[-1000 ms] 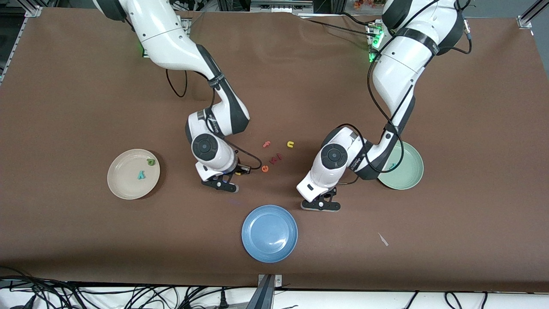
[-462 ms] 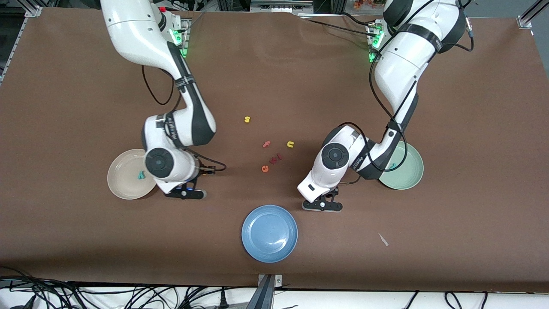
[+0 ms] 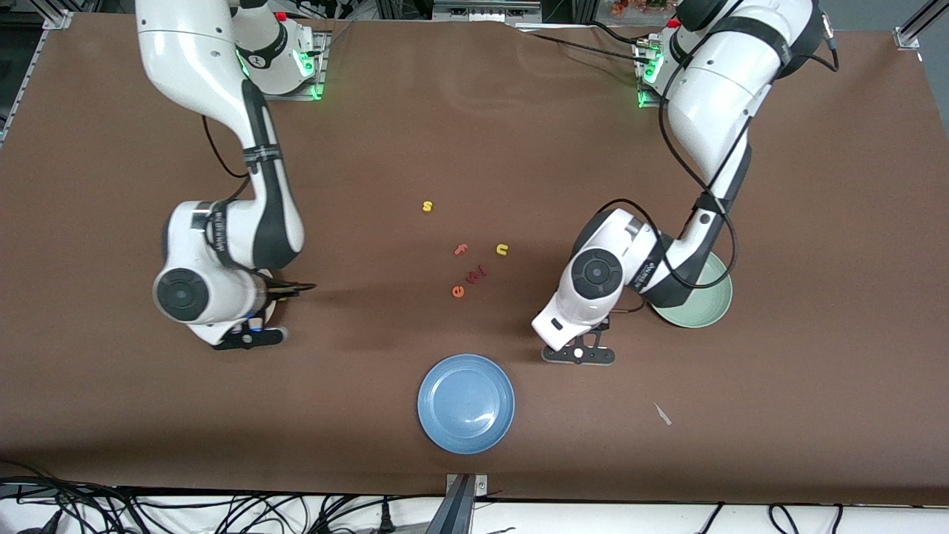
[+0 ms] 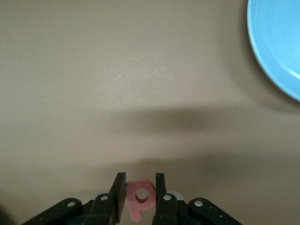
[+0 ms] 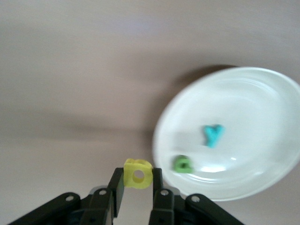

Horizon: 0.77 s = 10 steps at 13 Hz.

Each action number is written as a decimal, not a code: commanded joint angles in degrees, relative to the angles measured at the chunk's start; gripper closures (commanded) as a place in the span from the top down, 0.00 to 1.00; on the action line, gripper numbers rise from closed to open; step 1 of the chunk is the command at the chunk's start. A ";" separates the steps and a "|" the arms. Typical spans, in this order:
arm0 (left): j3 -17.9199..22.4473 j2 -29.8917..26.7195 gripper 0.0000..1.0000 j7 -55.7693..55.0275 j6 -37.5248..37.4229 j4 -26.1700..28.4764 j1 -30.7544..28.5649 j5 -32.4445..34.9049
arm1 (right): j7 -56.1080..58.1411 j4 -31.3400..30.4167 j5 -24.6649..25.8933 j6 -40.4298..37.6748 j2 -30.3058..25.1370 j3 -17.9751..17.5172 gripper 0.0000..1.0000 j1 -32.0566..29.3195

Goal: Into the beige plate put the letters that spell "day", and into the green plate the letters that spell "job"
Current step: 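Drop the a on the cream plate while the left gripper carries the p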

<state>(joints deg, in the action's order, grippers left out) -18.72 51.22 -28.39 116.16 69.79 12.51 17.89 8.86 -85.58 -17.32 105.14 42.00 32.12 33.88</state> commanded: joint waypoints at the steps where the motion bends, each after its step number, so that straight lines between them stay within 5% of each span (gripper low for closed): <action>1: -5.61 -3.32 0.00 11.03 -4.09 4.29 -8.01 0.39 | 6.59 -3.11 -0.43 0.23 -0.96 0.66 0.16 -4.15; 4: -5.72 -7.62 0.00 20.44 -4.19 10.61 -12.67 0.65 | 9.42 -2.84 -0.70 2.51 0.80 0.57 0.18 -7.24; 5: -5.72 -8.85 0.00 24.31 -3.75 13.07 -14.78 0.74 | 9.42 -2.67 -0.61 2.78 1.24 0.48 0.41 -7.25; 6: -5.72 -10.34 0.00 27.65 -2.96 15.53 -16.54 1.00 | 9.25 -2.49 -0.96 2.70 1.33 0.48 0.85 -7.25; 7: -5.80 -12.01 0.00 30.82 -1.04 19.03 -18.30 1.09 | 9.51 -1.71 -1.39 2.00 0.99 0.48 1.00 -7.16; 10: -5.80 -18.51 0.00 37.76 5.30 30.55 -23.74 1.18 | 8.98 0.58 -1.57 -1.59 -0.24 0.31 1.00 -5.67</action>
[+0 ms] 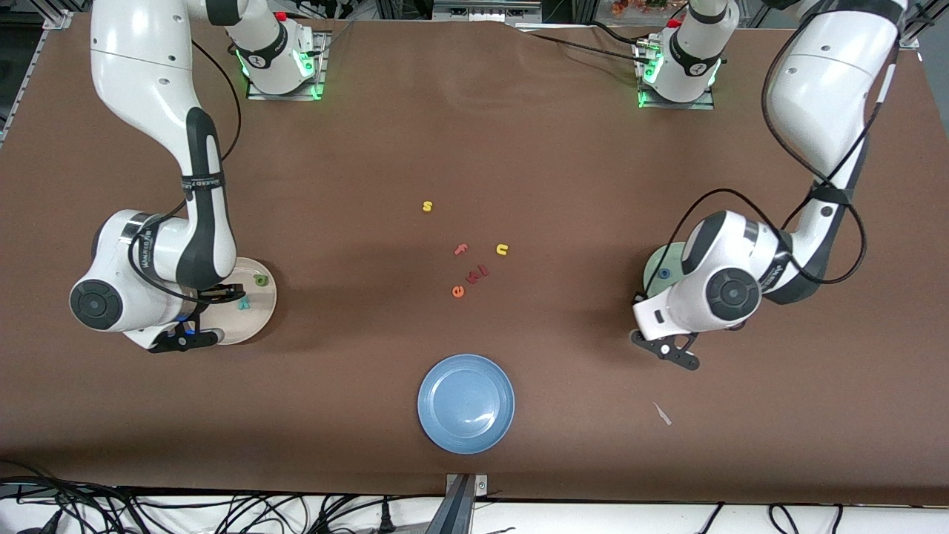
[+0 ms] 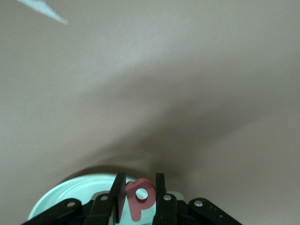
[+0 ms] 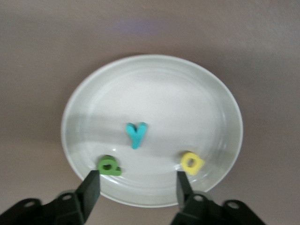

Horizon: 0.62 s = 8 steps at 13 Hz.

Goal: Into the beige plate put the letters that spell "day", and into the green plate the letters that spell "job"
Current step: 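Drop the a on the cream plate while the left gripper carries the p, then drop the p on the green plate while the right gripper withdraws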

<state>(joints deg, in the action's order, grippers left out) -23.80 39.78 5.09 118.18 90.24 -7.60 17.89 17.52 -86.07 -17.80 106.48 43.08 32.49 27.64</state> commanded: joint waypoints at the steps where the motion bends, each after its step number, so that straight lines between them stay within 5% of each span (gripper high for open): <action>1: -0.72 -8.13 0.00 8.14 3.64 12.13 -5.74 1.18 | 0.32 2.04 -1.09 -4.77 -1.59 -0.15 1.00 1.36; 8: -0.54 -11.48 0.00 18.81 15.57 25.15 -14.28 1.62 | -8.88 13.89 -1.09 -27.00 -2.29 0.03 1.00 6.20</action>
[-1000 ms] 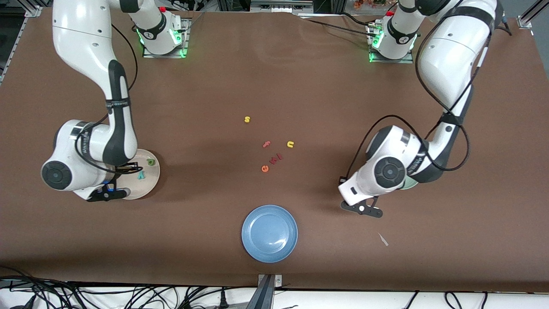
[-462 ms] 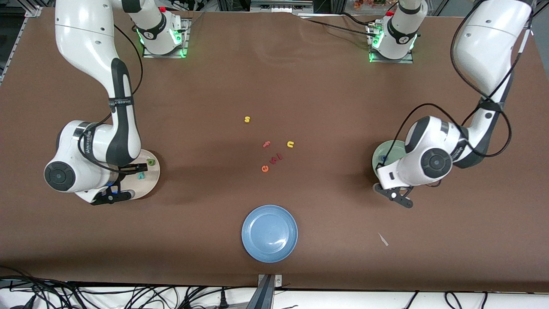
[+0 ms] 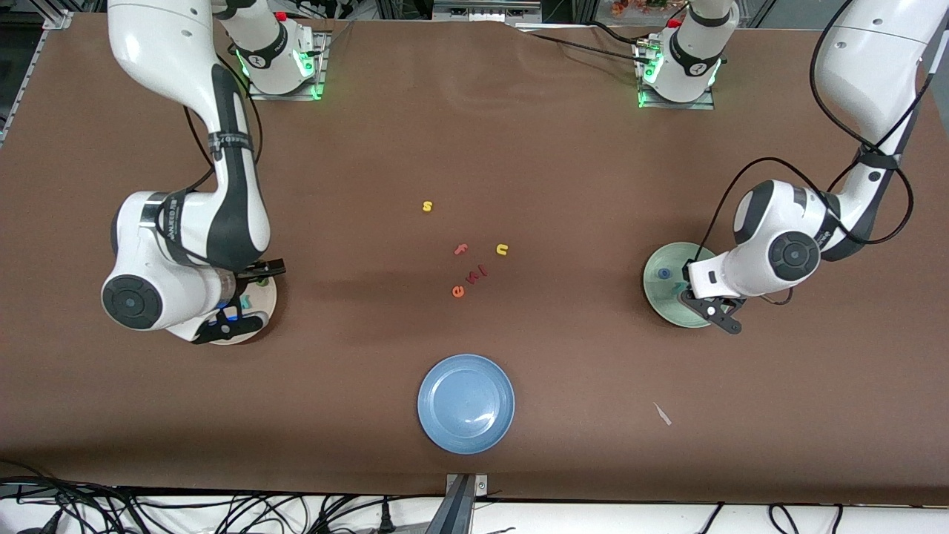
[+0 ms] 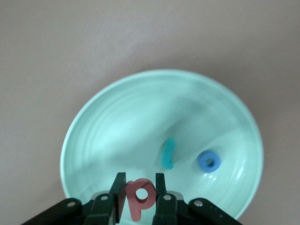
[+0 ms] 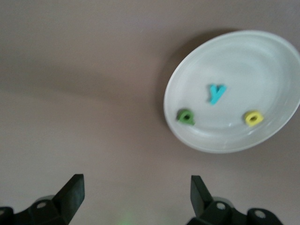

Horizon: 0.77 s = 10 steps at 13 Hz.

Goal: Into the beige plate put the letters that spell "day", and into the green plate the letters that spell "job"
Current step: 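Drop the p on the green plate while the right gripper withdraws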

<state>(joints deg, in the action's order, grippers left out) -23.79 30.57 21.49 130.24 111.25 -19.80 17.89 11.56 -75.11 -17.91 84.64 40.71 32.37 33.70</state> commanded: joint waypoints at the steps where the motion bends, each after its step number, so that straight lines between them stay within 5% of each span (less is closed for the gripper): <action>1: -0.55 -2.09 0.00 2.33 5.71 5.63 -3.13 2.49 | -4.87 4.95 -0.98 -7.80 0.07 0.06 1.00 0.31; 5: -0.64 -2.18 0.00 2.06 7.05 6.97 -3.40 2.50 | -7.95 8.05 -0.46 -7.21 -2.64 -0.72 1.00 1.99; 6: -0.64 -2.18 0.31 2.32 6.96 6.79 -3.40 2.50 | -8.31 7.35 0.15 -6.69 -5.18 -5.08 1.00 -1.15; 7: -0.64 -2.35 0.99 2.41 6.96 6.79 -3.40 2.50 | -8.66 5.95 5.55 -4.68 -7.64 -10.43 1.00 -3.88; 8: -0.73 -2.87 1.00 2.50 6.61 6.70 -3.40 2.50 | -10.06 4.37 14.83 -2.05 -10.53 -17.36 1.00 -6.60; 10: -0.81 -4.45 1.00 2.33 6.00 6.00 -3.40 2.50 | -12.08 -1.85 21.42 3.49 -17.91 -31.17 1.00 -16.96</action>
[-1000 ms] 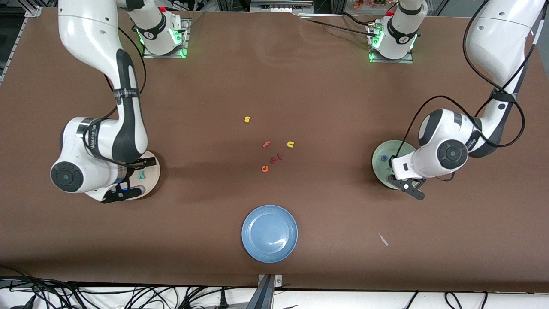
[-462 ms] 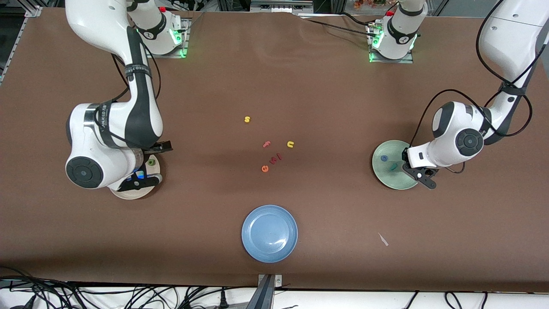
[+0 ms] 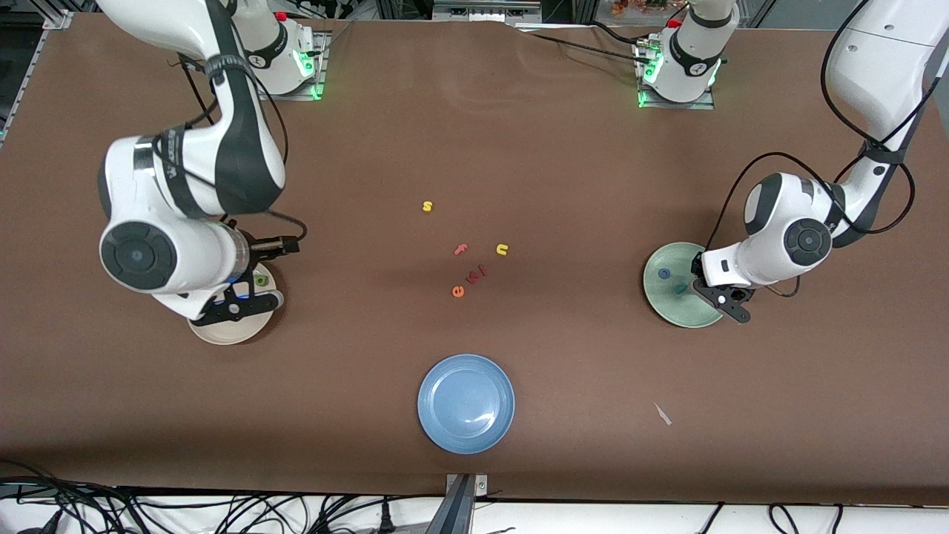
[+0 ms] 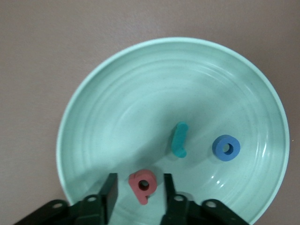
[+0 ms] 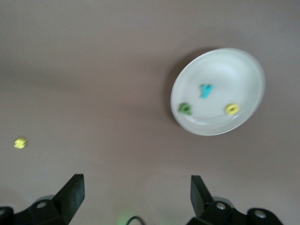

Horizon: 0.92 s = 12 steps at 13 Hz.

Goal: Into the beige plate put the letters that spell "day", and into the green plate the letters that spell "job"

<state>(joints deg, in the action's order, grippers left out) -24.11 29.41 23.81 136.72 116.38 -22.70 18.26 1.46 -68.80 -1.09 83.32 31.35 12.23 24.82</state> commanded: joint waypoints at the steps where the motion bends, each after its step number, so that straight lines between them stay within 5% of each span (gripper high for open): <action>1: -0.76 -4.53 1.00 -0.16 -1.88 0.44 -0.41 1.78 | -2.59 -9.32 3.82 5.71 -10.76 -12.13 1.00 -10.21; 8: -6.12 -6.74 1.00 -3.14 -29.18 -19.93 0.12 -6.75 | -2.07 -16.69 0.74 9.13 -22.28 -11.87 1.00 -16.54; 12: -11.04 -9.45 1.00 -15.24 -48.34 -30.49 0.11 -6.83 | -2.69 -20.23 -1.11 8.45 -28.97 -11.87 1.00 -19.89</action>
<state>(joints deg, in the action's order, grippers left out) -33.19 21.57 14.01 95.45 89.50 -22.52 12.42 -0.41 -84.63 -1.40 91.58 6.90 1.42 6.13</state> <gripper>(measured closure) 0.000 0.000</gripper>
